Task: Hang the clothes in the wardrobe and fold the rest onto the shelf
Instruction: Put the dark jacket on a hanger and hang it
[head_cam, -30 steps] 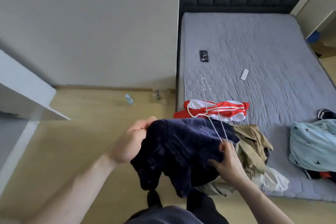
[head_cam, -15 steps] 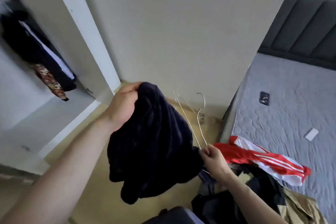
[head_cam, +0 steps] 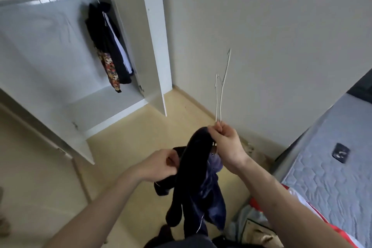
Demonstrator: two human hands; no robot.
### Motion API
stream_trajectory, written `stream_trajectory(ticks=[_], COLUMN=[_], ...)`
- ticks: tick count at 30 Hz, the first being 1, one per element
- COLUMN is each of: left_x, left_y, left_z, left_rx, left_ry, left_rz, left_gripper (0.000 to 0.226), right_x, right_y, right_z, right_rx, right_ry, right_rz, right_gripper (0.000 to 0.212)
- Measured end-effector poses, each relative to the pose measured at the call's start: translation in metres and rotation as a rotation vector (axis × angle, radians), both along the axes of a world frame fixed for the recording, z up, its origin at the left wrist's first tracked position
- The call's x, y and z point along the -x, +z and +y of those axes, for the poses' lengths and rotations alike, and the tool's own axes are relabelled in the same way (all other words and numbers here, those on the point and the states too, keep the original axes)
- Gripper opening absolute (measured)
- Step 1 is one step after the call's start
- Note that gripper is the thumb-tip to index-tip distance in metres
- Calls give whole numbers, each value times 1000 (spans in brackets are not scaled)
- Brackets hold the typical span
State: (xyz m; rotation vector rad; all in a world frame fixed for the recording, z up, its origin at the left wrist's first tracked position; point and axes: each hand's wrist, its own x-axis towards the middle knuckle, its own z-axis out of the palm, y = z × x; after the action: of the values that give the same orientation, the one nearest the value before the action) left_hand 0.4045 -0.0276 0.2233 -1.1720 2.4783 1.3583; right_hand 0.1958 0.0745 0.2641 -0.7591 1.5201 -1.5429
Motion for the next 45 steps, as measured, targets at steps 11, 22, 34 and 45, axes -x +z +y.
stream_trajectory(ticks=[11, 22, 34, 45], left_x=[0, 9, -8, -7], left_y=[-58, 46, 103, 122], left_z=[21, -93, -147, -177], left_rx=[3, -134, -482, -624], left_ry=[290, 190, 556, 946], left_rz=[143, 304, 528, 634], left_gripper=[22, 31, 26, 38], right_x=[1, 51, -15, -115], right_y=[10, -14, -20, -29], right_z=[-38, -35, -41, -53], right_rx=[1, -191, -183, -214], right_ry=[-106, -420, -180, 275], right_rz=[88, 199, 212, 466], right_gripper=[45, 40, 38, 75])
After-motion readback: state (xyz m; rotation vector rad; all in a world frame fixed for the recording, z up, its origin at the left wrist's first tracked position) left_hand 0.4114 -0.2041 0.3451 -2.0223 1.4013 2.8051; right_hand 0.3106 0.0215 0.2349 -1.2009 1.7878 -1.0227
